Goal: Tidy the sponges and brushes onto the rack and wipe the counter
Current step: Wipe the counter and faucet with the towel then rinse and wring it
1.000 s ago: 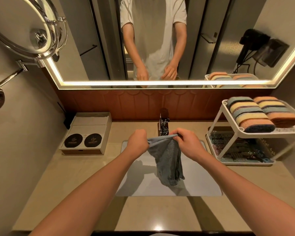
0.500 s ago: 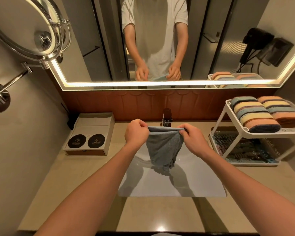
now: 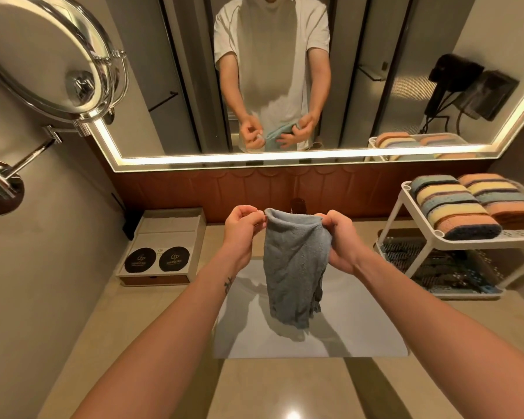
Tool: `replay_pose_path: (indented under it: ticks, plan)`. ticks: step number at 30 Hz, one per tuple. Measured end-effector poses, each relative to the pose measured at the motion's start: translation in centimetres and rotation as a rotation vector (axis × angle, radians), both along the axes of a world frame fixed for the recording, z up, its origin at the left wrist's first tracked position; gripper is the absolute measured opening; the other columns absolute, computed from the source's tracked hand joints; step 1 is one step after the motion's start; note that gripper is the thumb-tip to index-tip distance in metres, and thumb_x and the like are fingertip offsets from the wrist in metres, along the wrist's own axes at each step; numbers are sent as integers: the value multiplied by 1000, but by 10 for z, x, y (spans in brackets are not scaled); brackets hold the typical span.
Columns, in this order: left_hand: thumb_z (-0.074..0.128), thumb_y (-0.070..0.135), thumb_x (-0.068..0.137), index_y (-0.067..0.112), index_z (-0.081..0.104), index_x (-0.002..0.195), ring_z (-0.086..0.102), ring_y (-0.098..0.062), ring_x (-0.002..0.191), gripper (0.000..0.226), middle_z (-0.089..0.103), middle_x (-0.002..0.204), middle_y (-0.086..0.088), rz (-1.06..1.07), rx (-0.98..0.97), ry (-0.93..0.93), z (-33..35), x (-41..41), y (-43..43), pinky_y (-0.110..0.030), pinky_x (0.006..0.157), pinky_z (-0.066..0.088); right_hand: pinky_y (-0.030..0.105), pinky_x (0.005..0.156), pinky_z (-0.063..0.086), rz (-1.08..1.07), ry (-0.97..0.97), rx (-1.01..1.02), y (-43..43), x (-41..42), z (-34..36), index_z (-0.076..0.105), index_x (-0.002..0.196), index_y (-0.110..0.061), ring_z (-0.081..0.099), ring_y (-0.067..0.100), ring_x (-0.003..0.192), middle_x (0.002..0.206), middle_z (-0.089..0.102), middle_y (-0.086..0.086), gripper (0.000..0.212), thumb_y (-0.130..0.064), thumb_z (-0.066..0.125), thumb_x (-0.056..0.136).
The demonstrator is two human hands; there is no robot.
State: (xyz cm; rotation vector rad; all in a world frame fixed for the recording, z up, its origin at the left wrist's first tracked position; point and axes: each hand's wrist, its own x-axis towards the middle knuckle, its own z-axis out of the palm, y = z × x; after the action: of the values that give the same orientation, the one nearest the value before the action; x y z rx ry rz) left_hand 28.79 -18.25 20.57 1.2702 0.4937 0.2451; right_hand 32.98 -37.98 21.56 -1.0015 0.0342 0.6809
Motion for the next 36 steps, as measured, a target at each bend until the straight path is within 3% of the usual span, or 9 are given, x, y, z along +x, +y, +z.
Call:
replay_pose_path:
  ticks: [5,8,13,19,21,24,28,32,36]
  plan:
    - [68,71,79,22,55,133,54,-14,127,75,62,134,4,-380,100,110,-42,-22,-8,-37,108,37,34,73,53,40,50,70,-4,3,4,58,88,-5,59,23,72,86,59,13,24,-13,36,84]
    - [82,46,80,26,60,125,60,-13,122,54,68,128,5,-476,165,171,-67,-34,-11,-26,98,47,42,89,54,34,65,84,-7,5,8,58,118,-2,63,29,92,111,63,19,37,-13,37,89]
    - [85,27,81,24,69,107,71,-6,97,31,75,106,9,-554,239,214,-61,-33,-22,-19,75,56,43,91,55,-21,64,48,-12,9,13,60,130,-6,67,31,105,123,67,19,39,-16,38,99]
    - [83,28,83,15,68,117,72,-23,104,40,76,110,-5,-491,147,197,-52,-24,-28,-44,97,57,44,94,53,-108,65,96,-17,15,13,67,118,-9,68,32,106,116,70,17,33,-20,43,98]
    - [83,31,83,15,65,122,72,-24,105,45,75,113,-5,-466,98,176,-48,-23,-32,-46,97,57,44,99,49,-130,93,99,-21,16,7,70,114,-11,65,31,112,119,70,14,32,-29,49,98]
    - [82,31,84,14,61,128,72,-25,106,51,74,115,-7,-388,-13,140,-42,-19,-35,-45,93,59,48,105,45,-98,140,-5,-23,14,-16,56,140,-17,59,33,126,135,64,12,52,-48,46,99]
    - [75,17,90,13,60,126,73,-28,103,40,74,114,-11,-310,-109,111,-35,-14,-35,-42,81,61,52,99,51,66,156,-172,-21,5,-43,51,139,-15,65,37,118,129,67,19,71,-69,33,98]
    - [68,9,93,13,56,125,71,-31,101,35,70,117,-16,-250,-35,206,-36,-6,-29,-41,75,60,43,88,55,163,-88,-479,-17,-6,-41,53,137,-14,66,25,105,130,64,16,50,-45,58,98]
    - [67,9,93,18,53,132,68,-30,106,43,68,119,-10,-303,70,332,-42,-8,-20,-47,86,59,45,83,59,86,-148,-575,-16,-7,-56,18,159,-19,70,30,98,126,60,22,91,-7,74,89]
